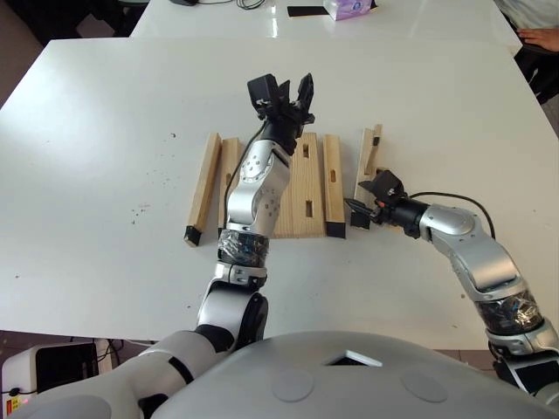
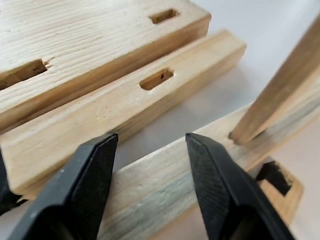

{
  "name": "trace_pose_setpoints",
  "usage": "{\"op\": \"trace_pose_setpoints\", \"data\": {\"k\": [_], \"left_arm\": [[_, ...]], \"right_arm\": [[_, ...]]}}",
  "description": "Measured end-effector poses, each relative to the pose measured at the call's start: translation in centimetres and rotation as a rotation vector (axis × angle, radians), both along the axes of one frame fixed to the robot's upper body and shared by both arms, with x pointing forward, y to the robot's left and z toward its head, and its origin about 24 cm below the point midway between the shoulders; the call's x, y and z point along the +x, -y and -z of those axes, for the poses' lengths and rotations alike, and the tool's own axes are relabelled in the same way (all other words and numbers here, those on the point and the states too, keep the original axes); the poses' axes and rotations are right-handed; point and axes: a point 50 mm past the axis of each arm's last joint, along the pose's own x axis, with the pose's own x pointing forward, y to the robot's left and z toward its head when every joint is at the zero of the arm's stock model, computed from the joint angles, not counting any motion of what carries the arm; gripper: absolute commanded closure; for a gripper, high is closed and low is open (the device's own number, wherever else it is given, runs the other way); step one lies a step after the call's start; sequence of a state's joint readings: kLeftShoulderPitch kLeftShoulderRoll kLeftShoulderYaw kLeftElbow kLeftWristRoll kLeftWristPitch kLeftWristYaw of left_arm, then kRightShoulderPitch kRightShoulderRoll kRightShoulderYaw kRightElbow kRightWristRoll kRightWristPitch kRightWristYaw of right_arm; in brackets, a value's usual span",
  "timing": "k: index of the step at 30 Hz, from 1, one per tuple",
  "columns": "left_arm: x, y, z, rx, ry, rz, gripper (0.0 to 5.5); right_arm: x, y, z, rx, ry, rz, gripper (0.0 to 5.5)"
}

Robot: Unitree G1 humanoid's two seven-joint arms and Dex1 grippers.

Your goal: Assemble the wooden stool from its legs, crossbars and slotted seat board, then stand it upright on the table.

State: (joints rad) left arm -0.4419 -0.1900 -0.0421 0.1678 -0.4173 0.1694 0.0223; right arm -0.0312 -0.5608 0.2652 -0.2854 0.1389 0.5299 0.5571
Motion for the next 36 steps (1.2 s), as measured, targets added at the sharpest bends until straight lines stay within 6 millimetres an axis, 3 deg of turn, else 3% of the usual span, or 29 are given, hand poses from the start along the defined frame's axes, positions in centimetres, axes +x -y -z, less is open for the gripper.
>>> {"op": "trace_pose_setpoints", "data": {"k": [8, 12, 15, 18, 24, 36], "left_arm": [[0.0, -0.1, -0.5, -0.023, 0.026, -0.013, 3.02], [-0.1, -0.1, -0.7, -0.028, 0.034, -0.027, 3.02], [-0.1, -0.1, -0.9, -0.029, 0.04, -0.029, 3.02], [-0.2, -0.1, -1.2, -0.033, 0.052, -0.031, 3.02], [-0.3, 0.0, -1.3, -0.036, 0.055, -0.026, 3.02], [-0.2, 0.0, -1.3, -0.049, 0.053, -0.021, 3.02]], "right_arm": [[-0.4, 3.3, -1.2, -0.128, 0.021, -0.104, 2.99], [-0.1, 3.6, -2.0, -0.109, 0.026, -0.109, 2.99], [0.6, 3.6, -2.8, -0.056, 0.043, -0.026, 2.99], [1.6, 3.7, -3.5, -0.018, 0.056, 0.101, 2.62], [0.9, 2.4, -2.5, 0.06, -0.059, 0.199, 1.64], [-0.3, 0.3, -1.7, 0.048, -0.148, 0.209, 1.64]]}}
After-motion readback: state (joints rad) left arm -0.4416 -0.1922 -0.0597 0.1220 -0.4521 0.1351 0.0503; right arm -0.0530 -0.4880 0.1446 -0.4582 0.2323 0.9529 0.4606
